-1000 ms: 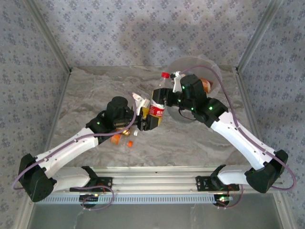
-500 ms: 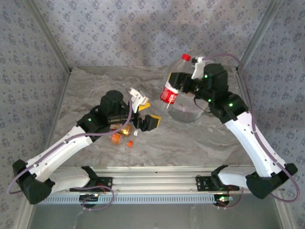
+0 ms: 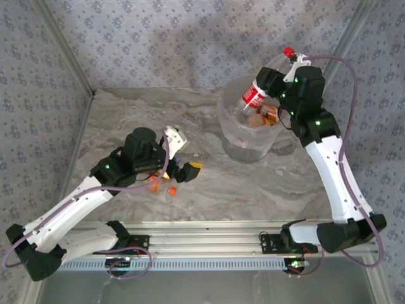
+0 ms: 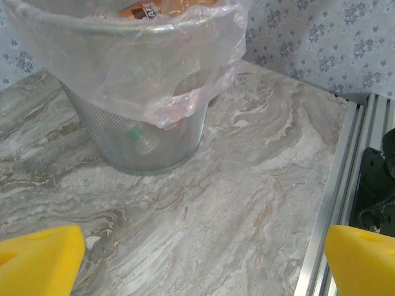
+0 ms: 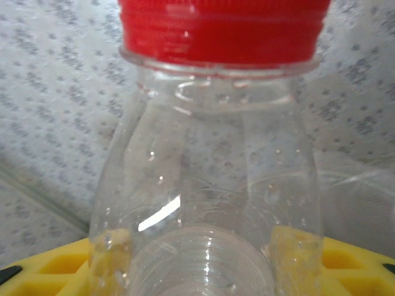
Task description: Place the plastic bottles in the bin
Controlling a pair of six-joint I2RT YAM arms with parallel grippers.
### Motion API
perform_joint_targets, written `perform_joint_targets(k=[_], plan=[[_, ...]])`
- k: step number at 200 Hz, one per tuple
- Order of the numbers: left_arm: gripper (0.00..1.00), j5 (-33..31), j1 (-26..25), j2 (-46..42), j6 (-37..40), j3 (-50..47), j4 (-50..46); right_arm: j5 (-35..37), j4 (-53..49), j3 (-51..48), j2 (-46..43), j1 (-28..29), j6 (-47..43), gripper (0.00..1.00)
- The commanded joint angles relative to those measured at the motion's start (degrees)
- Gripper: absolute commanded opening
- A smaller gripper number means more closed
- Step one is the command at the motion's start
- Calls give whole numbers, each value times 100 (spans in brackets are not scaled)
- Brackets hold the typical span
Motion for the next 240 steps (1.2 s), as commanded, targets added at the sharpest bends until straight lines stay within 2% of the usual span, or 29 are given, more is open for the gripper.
perform_joint_targets(k=[1, 35, 60, 151, 206, 218, 240], plan=[[100, -76, -35, -58, 132, 36, 53, 595, 294, 334, 407, -66, -363, 59], [100, -66, -36, -74, 134, 18, 18, 958, 449, 491, 1023, -53, -711, 58], [100, -61, -35, -59, 135, 14, 9, 926, 507, 566, 1417, -4, -707, 57], [100, -96, -35, -59, 141, 21, -26, 171, 1215, -346, 1671, -41, 907, 57], [100, -105, -35, -67, 150, 23, -62, -462, 1484, -956, 1613, -274, 1773, 57], [100, -110, -37, -59, 152, 23, -67, -456, 1473, -1039, 1556, -283, 1832, 60], [100, -105, -34, -50, 152, 27, -80, -364, 1292, -1075, 1471, -310, 1833, 73]])
